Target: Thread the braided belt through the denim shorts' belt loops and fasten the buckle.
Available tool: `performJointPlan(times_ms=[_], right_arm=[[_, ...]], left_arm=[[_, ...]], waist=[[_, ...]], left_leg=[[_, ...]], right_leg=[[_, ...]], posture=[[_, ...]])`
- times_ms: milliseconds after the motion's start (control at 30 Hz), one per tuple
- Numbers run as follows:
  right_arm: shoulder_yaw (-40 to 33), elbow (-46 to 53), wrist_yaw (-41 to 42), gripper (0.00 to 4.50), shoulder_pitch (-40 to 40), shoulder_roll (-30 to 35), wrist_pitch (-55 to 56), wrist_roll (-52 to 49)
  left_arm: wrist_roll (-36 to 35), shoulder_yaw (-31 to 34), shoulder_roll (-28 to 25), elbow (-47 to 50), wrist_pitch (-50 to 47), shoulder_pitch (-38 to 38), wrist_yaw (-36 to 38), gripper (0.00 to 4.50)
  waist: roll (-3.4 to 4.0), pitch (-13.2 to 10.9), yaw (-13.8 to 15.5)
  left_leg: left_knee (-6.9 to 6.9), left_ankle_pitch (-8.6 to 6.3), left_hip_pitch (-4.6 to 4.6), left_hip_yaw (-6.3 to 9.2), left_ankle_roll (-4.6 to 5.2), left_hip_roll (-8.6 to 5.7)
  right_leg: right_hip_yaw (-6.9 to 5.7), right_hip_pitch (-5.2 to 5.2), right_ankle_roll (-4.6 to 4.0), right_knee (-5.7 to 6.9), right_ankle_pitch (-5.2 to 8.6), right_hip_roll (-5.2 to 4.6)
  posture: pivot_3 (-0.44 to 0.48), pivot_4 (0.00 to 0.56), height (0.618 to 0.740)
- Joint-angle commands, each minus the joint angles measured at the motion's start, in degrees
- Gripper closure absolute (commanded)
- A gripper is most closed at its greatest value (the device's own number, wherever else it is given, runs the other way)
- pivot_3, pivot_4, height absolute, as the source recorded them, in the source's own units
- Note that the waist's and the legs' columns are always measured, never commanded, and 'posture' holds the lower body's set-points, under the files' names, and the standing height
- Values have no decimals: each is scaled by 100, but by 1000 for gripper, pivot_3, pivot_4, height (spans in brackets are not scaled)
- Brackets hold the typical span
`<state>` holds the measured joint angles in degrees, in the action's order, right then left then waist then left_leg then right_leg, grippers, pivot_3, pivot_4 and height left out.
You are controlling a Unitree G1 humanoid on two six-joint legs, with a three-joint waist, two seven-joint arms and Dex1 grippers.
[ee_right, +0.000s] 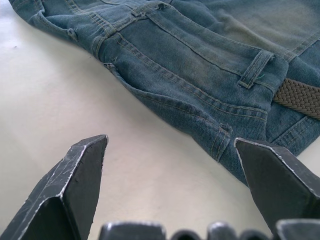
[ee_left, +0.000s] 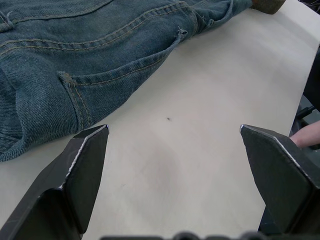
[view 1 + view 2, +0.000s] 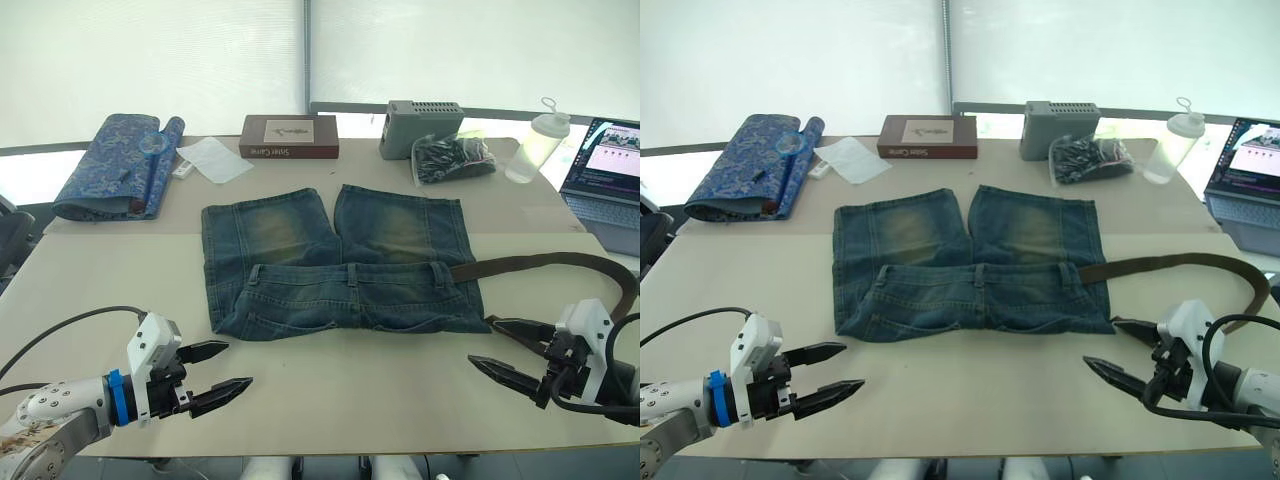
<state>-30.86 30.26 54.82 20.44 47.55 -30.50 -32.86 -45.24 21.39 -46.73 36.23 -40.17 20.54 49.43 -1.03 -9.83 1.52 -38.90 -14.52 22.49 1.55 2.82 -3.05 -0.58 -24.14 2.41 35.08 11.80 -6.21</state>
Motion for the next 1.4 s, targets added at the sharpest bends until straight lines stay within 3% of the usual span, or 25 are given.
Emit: performJointPlan(times_ms=[33, 300, 533, 700, 1067, 1233, 1400], right_arm=[[-233, -91, 104, 9, 12, 61, 183, 8], [-222, -344, 141, 9, 30, -33, 442, 100], [-105, -108, -632, 9, -617, 105, -27, 203], [135, -128, -499, 9, -1032, 960, -686, 210], [671, -1211, 726, 9, -1775, 2860, -1194, 418], [1537, -1959, 1033, 9, -2298, 3287, -689, 987], [2276, -2351, 1166, 9, -2822, 3269, -497, 1389]], left_arm=[[-128, 70, -42, 152, -21, -8, 35, 73], [-314, 83, 183, 209, -106, -271, -524, 73], [-756, -19, 555, 411, -254, -1125, -1379, 73], [-1618, -181, 63, 765, -591, -1447, -868, 73], [-1643, -764, -394, 975, -490, -1933, -283, 73], [-1475, -875, -436, 973, -368, -1947, -82, 73], [-1209, -960, -354, 1002, -131, -1612, 53, 73]], waist=[[0, 0, 0], [0, 0, 3], [0, 0, -6], [0, 1, -29], [1, -1, -37], [1, -1, -77], [4, -2, -97]], left_leg=[[0, 0, 0, 0, 0, 0], [0, 0, -2, -2, 0, 0], [-7, 1, -5, -4, -2, 0], [-8, 3, -5, -18, 1, -2], [-6, 1, -1, -29, 8, -2], [-6, 1, -1, -35, 9, -2], [-4, 0, 0, -39, 11, 0]], right_leg=[[0, 0, 0, 0, 0, 0], [1, 1, 0, 2, -2, 0], [8, 4, 29, 2, -23, 4], [21, -1, 2, 1, -49, 12], [14, 3, -38, -5, -25, 19], [18, 0, -43, -4, -22, 18], [24, -6, -37, -3, -25, 18]], posture=[[0, 150, 740], [0, 150, 740], [0, 150, 740], [0, 150, 740], [0, 150, 740], [0, 150, 740], [0, 150, 740]])
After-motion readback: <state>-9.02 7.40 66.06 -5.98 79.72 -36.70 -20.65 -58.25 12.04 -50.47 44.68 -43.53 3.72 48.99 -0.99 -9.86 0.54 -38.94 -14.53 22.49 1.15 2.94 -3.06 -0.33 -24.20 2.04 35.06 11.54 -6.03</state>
